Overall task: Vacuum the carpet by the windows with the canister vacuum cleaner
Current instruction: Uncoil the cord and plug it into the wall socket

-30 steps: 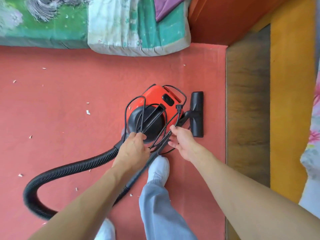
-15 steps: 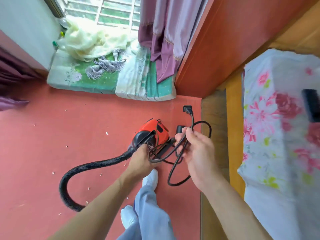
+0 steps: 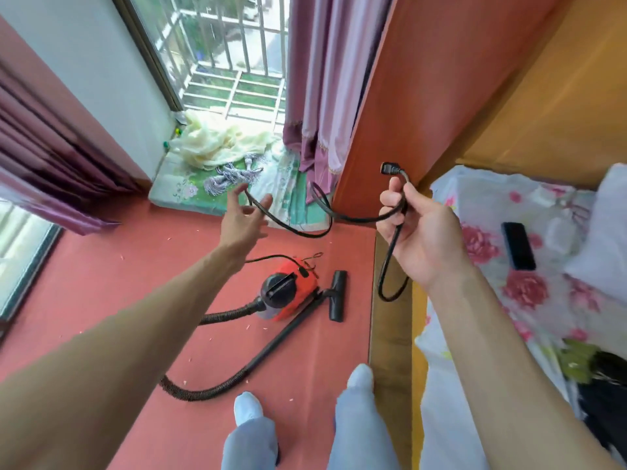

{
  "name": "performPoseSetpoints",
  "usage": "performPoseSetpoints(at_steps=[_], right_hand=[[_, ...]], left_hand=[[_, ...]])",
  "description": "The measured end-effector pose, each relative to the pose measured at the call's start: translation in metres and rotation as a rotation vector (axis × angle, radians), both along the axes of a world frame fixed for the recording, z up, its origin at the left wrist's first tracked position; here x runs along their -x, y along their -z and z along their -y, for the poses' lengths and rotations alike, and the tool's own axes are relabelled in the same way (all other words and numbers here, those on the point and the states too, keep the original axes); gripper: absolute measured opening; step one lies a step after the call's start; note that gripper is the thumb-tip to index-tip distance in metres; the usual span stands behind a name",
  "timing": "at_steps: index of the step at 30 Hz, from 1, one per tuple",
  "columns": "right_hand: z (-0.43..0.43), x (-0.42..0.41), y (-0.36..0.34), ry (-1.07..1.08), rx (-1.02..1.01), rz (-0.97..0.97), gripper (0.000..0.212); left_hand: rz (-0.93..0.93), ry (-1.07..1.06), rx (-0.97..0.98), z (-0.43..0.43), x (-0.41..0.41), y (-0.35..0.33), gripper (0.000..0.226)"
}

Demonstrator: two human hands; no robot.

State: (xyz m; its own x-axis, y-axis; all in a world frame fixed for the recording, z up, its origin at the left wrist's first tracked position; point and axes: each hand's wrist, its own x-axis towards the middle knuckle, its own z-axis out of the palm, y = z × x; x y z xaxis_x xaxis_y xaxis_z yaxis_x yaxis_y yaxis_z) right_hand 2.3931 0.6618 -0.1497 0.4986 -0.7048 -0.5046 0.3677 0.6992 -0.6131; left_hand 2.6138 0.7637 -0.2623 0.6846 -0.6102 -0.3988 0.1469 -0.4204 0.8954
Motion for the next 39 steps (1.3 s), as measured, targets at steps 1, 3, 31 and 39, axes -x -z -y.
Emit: performPoseSetpoints(at_steps=[1,3,31,39], right_hand=[[0.010,0.003,-0.005,-0.013,0.003,-0.016,0.022],[0.029,0.009,-0.012,-0.072,0.000,-0.053,0.025],[0.274,0.070,-0.057,0.156,0.094,-0.221,0.031],[0.332,0.113,-0.016,0.239,-0.167,-0.125,0.033]], left_hand=[[0.045,0.024,0.008,0.010,0.002,-0.012,0.053],[0.151,0.088,-0.023,0.033,0.012,-0.031,0.036],[-0.100,0.738,0.029,0.278,0.130,-0.131,0.061],[0.148,0.966,-0.136,0.321,0.136,-0.117,0.060]])
